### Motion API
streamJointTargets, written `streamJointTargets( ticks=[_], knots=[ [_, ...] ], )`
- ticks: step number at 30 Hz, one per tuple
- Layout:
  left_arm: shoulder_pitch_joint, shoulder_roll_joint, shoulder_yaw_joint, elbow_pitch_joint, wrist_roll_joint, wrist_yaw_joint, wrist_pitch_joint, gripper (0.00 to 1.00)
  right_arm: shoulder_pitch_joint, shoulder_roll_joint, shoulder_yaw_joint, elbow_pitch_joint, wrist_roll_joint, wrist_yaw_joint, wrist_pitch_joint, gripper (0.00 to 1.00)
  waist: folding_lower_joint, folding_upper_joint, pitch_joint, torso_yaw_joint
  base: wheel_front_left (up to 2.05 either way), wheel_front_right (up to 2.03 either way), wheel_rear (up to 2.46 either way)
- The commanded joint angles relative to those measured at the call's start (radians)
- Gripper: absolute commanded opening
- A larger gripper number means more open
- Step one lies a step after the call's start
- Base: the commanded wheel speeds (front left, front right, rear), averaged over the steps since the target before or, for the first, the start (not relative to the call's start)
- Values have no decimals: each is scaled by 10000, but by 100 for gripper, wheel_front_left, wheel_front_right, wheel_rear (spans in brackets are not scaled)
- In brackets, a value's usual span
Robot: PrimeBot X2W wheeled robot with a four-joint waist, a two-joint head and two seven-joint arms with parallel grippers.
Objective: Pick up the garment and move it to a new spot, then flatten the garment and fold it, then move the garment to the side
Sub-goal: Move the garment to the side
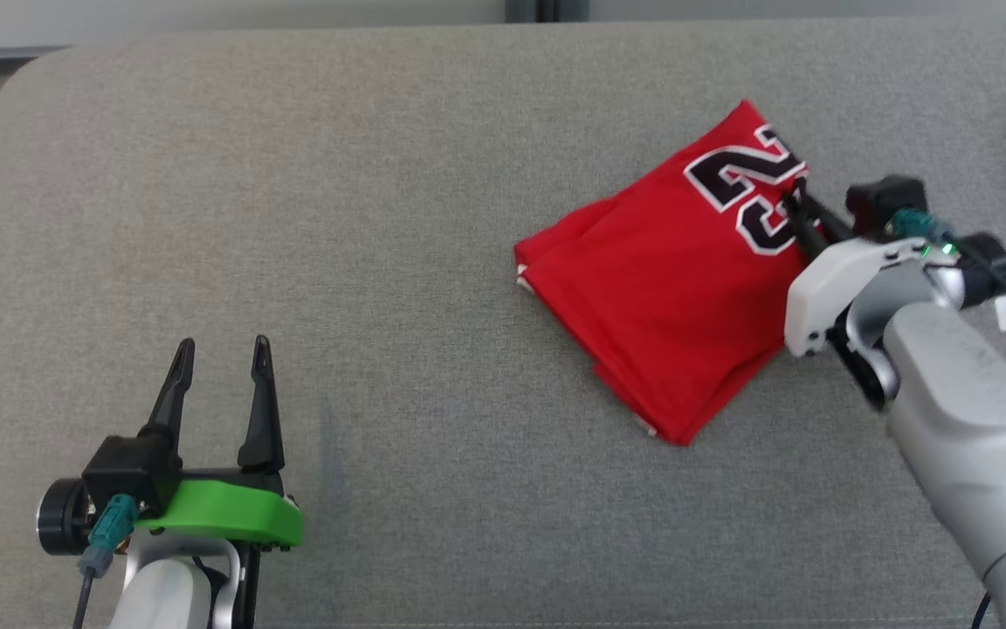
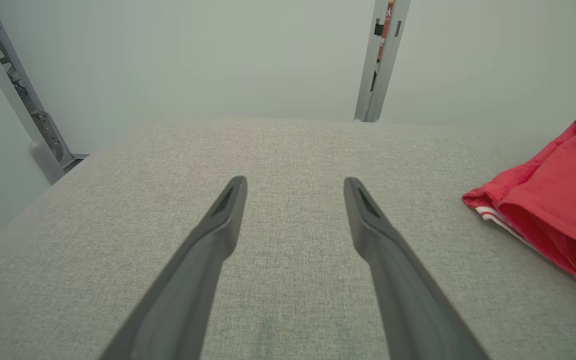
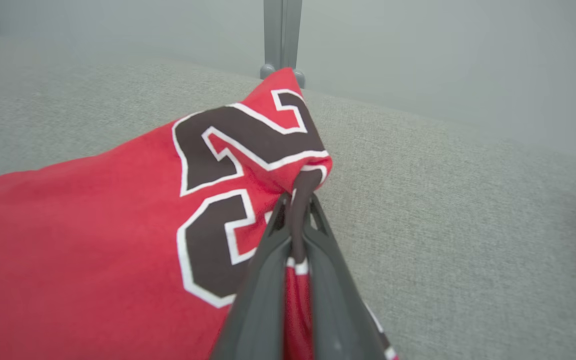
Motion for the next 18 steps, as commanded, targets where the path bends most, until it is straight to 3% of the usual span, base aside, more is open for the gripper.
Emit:
streamJointTargets(
  ticks=[1, 11, 18],
  knots=[
    [-325, 35, -3, -81, 145, -71, -72, 100, -414, -344, 94, -216, 57, -18, 92, 0, 0, 0, 1210, -696, 0, 0, 0],
    [-1276, 515, 238, -766, 602, -176, -64, 100, -2003, -2717, 123, -2127, 610, -18, 1101, 0, 0, 0, 2932, -2411, 0, 0, 0],
    [-1546, 787, 118, -1236, 846, -229, 4, 100, -2609, -4107, -303, -3007, 1010, -16, 1988, 0, 0, 0, 3451, -2894, 0, 0, 0]
  ],
)
